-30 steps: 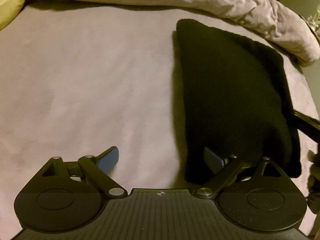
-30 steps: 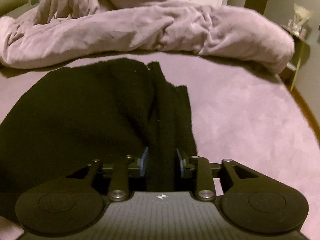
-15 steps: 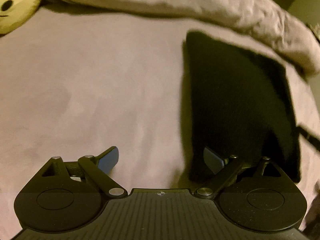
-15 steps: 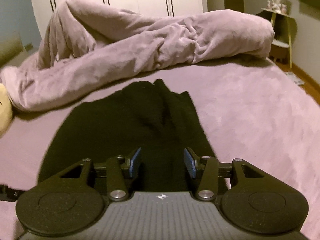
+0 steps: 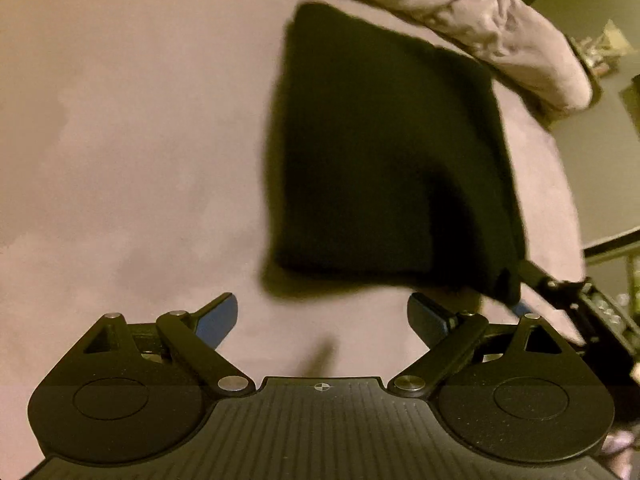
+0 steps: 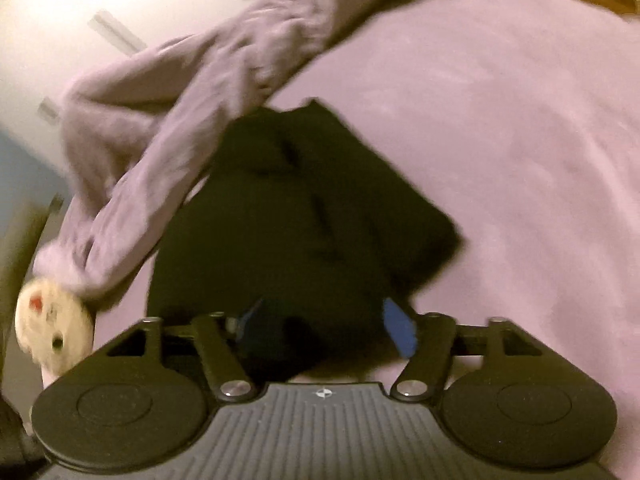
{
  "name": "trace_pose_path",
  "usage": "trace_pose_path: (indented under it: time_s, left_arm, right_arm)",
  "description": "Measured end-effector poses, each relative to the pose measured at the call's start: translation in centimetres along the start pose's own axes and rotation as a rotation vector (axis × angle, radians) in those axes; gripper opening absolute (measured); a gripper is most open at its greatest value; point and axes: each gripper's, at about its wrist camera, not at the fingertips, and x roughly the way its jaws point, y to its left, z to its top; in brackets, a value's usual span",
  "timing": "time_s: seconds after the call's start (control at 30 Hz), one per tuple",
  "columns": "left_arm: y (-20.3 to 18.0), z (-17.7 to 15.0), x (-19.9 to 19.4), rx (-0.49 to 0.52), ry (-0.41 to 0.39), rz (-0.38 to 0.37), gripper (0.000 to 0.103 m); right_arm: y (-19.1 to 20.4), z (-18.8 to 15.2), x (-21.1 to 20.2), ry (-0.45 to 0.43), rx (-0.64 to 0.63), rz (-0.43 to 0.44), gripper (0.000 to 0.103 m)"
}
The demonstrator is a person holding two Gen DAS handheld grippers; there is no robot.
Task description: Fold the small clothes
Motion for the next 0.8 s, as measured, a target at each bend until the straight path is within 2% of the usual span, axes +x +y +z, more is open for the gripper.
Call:
trace_pose_path:
  time_s: [0.07,0.13,0.23,0.27,0.3,0.33,0.37,0.4,0.5,0.57,0.63,0.7,0.73,0.8]
  left_arm:
    - [-0.6,0.0,0.7,0.018,-0.028,-0.007,0.095]
    - [-1.6,0.3,1.7,0.081,-0.058,0.039,0.095]
    - [-2.4,0.8,3.3,0.132,-0.042,0.094,0.095]
    - [-2.4,0.9,3.6,0.137,-0.044,0.107,0.095]
    - [-2.5,1.0,3.9,0.146,-0.048,0.121,0.095]
    - [-2.5,1.1,4.1,0.153,-0.046,0.134,0.095]
    - [-2.4,1.2,4.4,0.157,-0.041,0.147,0.095]
    - [-2.2,1.2,4.6,0.159,-0.034,0.155,0.095]
    - [-2.4,1.5,5.1,0.173,-0.044,0.192,0.095]
    - [-2.1,1.4,5.0,0.17,-0.071,0.23,0.095]
    - [-1.4,1.7,5.1,0.119,-0.092,0.304,0.093]
    - [-0.5,1.7,5.0,0.08,-0.076,0.319,0.092]
    - [-0.2,1.7,4.7,0.073,-0.072,0.3,0.092]
    - [-0.1,1.3,3.5,0.089,-0.08,0.303,0.092]
  right_arm:
    - [-1.9,-0.2,0.3,0.015,0.121,0.043,0.067]
    - [-3.3,-0.5,1.0,0.023,0.228,0.107,0.067]
    - [-4.5,-0.3,3.0,0.053,0.309,0.149,0.067]
    - [-4.6,-0.1,3.5,0.057,0.331,0.186,0.062]
    - [-4.5,0.0,4.0,0.059,0.338,0.213,0.051]
    - [-4.0,0.4,4.3,0.058,0.318,0.211,0.046]
    - [-3.5,0.8,4.3,0.047,0.28,0.208,0.033]
    - [-2.9,1.3,3.9,0.028,0.23,0.205,0.028]
    - [-1.0,2.7,2.3,-0.059,0.082,0.178,0.021]
    - [-0.3,3.3,1.1,-0.131,-0.004,0.123,0.019]
    - [-0.1,3.7,1.0,-0.166,-0.085,0.01,0.006]
    - [-0.9,3.9,2.2,-0.103,-0.119,-0.128,0.007]
    - [-1.5,4.0,2.5,-0.064,-0.102,-0.135,0.007]
    - [-1.7,3.9,1.7,-0.078,-0.103,-0.082,0.008]
